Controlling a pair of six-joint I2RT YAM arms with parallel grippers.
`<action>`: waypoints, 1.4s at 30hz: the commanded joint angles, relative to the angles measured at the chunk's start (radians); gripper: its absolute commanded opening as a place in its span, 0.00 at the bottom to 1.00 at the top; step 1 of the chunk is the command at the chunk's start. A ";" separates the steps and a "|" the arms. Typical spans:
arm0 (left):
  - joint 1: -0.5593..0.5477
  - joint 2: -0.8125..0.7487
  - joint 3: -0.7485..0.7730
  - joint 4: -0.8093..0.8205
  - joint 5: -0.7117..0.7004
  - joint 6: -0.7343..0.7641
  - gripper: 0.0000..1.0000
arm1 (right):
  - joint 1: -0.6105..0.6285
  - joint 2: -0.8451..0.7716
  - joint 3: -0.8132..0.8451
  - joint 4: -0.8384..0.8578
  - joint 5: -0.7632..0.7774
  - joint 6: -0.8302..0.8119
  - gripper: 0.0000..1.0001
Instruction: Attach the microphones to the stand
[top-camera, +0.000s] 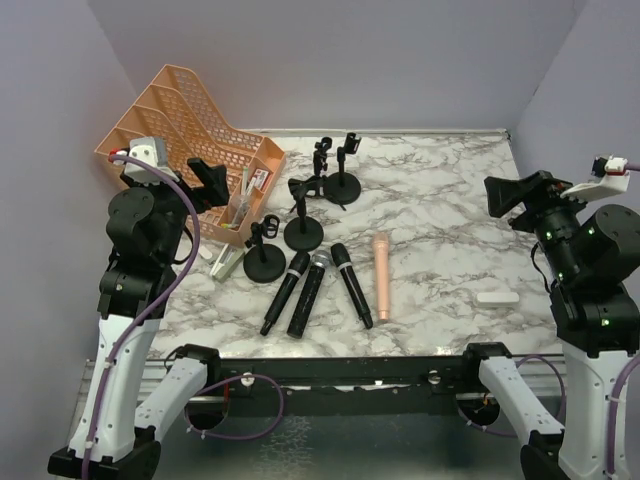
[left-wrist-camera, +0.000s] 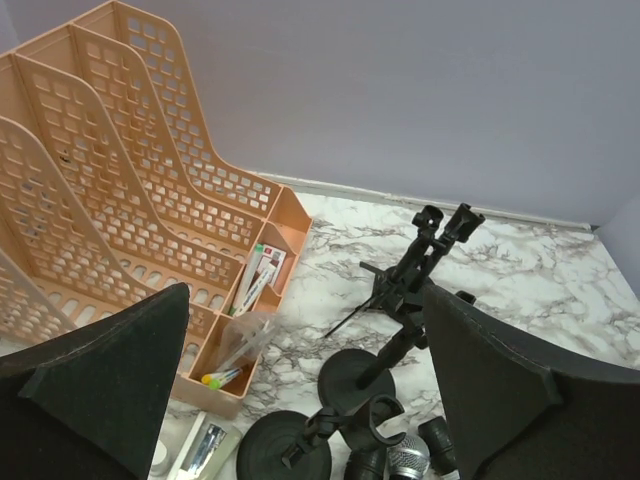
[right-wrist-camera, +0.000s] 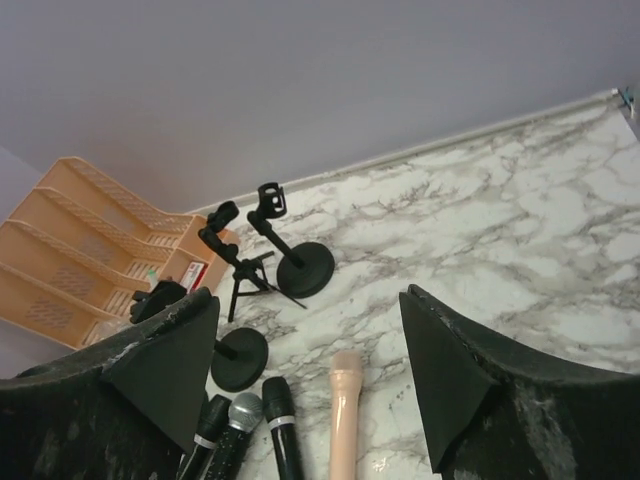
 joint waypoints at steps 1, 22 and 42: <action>-0.005 0.004 -0.036 0.039 0.038 -0.024 0.99 | -0.004 0.041 -0.008 -0.104 0.043 0.074 0.79; -0.008 0.216 -0.114 0.260 0.345 -0.101 0.99 | 0.150 0.250 -0.403 0.394 -0.439 0.136 0.88; -0.008 0.066 -0.267 0.153 0.081 -0.092 0.88 | 0.872 0.844 -0.172 0.412 0.049 0.109 0.82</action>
